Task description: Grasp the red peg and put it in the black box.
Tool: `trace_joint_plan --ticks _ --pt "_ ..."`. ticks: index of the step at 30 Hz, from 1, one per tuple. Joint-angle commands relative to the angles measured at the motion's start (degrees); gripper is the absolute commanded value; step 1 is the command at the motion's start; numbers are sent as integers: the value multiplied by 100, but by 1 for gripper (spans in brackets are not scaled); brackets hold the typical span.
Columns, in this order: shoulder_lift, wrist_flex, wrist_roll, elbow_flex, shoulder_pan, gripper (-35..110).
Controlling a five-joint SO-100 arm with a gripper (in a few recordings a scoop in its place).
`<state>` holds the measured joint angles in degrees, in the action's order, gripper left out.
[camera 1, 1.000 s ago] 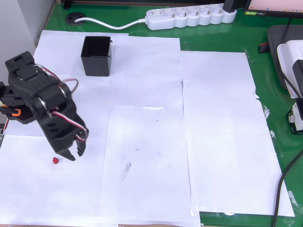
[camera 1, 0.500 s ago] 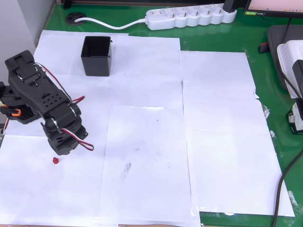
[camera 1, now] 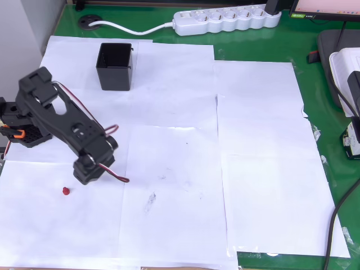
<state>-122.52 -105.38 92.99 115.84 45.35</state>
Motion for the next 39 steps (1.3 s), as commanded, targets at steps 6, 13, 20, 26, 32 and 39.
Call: trace_joint_plan --ticks 6,13,20,26,32,39 --pt "-993 -677 -510 896 -325 0" --pt "-976 -694 -1160 360 -589 0" --pt "-729 -686 -1011 721 -536 0" --pt "791 -686 -185 712 -598 0" --pt "1969 -659 167 1169 -492 0" --pt "3911 1028 132 -316 -18 1"
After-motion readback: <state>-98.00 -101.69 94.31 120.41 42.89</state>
